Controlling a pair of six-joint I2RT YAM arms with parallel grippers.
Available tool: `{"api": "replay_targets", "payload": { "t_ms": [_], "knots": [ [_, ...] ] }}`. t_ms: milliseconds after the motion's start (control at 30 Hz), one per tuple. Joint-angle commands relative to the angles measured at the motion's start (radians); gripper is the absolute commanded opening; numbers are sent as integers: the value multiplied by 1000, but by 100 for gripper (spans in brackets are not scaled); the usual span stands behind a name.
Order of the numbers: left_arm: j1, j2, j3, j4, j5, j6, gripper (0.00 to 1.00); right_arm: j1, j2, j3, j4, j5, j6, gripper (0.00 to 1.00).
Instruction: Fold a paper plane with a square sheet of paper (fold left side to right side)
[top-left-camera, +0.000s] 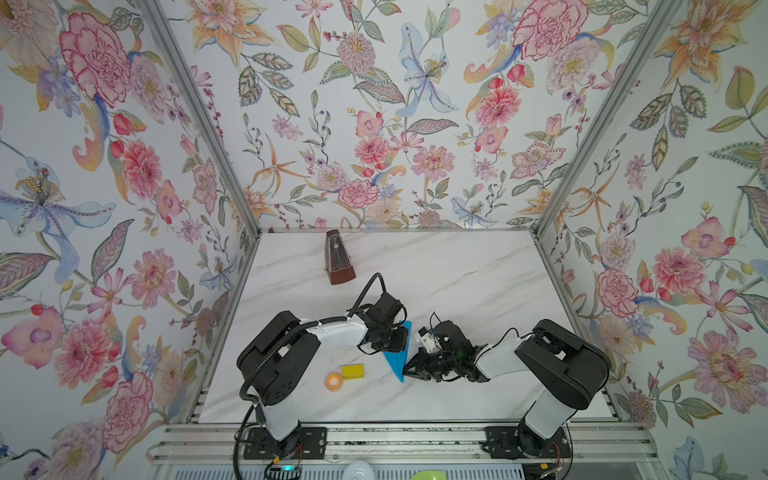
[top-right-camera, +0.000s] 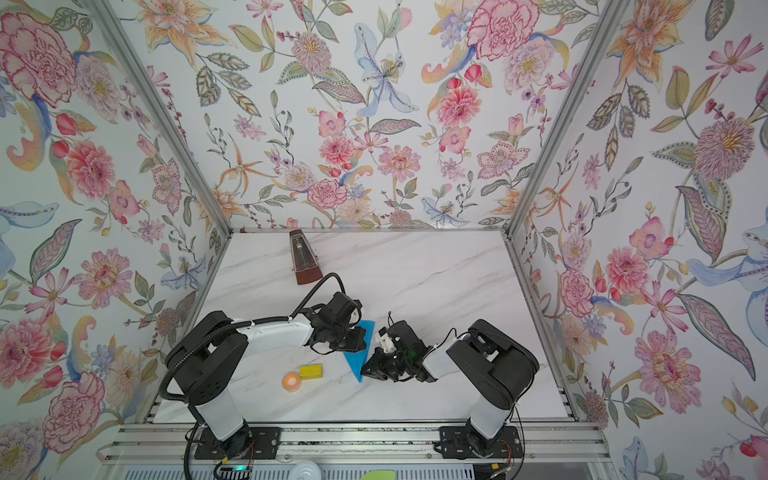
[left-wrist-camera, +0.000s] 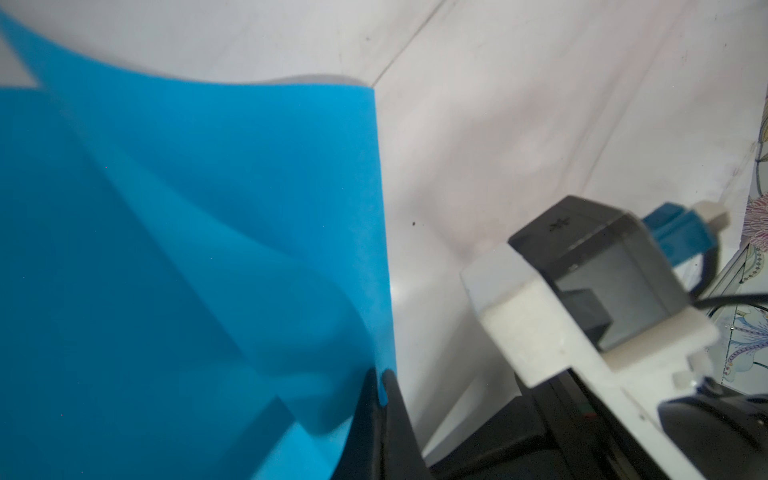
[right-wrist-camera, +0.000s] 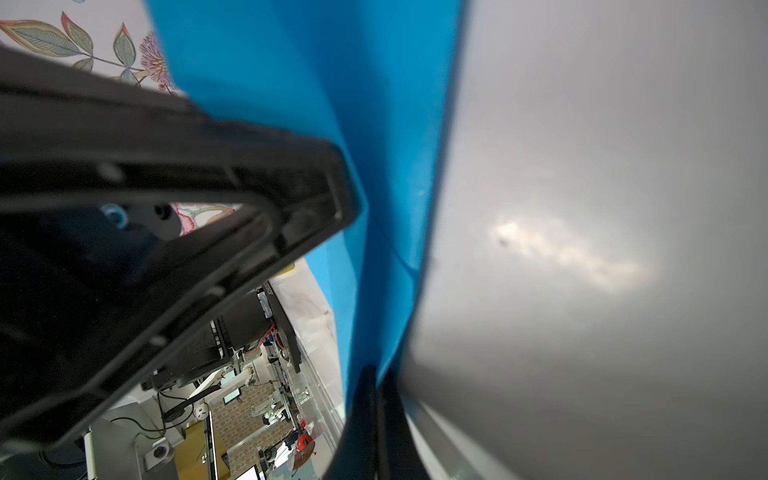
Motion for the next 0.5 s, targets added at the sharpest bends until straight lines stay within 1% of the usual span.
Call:
{"api": "replay_targets", "payload": {
  "t_ms": [0, 233, 333, 467],
  "knots": [
    [-5, 32, 25, 16, -31, 27, 0, 15, 37, -21, -111, 20, -19, 0],
    [-5, 63, 17, 44, -29, 17, 0, 8, -3, -8, -201, 43, -50, 0],
    [-5, 71, 9, 58, -32, 9, 0, 2, -44, -3, -271, 67, -67, 4],
    [-5, 82, 0, 64, -43, 3, 0, -11, -135, 0, -399, 121, -91, 12]
  ]
}}
